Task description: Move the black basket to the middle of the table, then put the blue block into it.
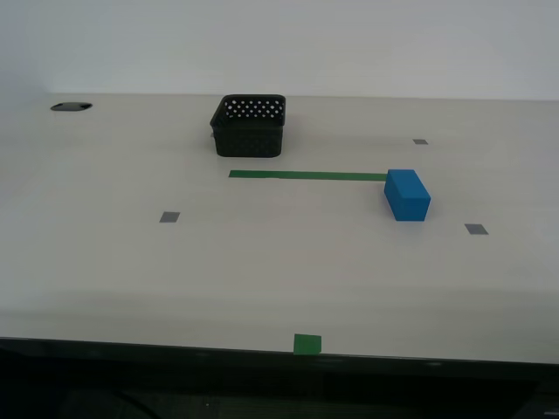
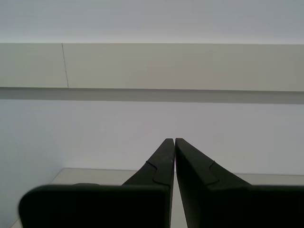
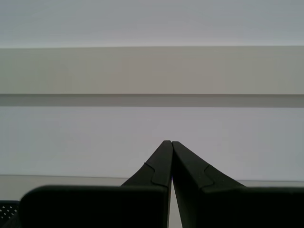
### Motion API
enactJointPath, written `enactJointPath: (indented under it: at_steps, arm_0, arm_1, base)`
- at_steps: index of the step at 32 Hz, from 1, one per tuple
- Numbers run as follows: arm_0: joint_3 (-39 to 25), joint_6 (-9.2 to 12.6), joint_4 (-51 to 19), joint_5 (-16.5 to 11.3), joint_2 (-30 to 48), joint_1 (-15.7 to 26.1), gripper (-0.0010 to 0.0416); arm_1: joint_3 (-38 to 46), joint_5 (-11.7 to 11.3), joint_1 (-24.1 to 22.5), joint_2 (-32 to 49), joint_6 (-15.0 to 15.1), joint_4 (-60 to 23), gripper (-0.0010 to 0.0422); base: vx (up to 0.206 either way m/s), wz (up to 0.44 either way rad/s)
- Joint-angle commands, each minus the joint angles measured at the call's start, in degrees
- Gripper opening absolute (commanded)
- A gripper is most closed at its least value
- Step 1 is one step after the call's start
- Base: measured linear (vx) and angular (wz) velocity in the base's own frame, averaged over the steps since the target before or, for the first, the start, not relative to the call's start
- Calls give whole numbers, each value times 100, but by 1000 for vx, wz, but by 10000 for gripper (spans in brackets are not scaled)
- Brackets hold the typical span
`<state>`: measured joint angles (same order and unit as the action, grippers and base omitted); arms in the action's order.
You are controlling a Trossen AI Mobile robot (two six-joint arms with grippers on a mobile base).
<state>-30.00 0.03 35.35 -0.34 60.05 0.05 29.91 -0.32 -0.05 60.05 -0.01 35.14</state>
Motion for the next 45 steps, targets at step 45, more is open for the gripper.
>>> enactJointPath:
  at_steps: [45]
  arm_0:
    - [-4, 7, 22, 2, 0, 0, 1]
  arm_1:
    - [9, -7, 2, -2, 7, 46, 0]
  base:
    - [0, 0]
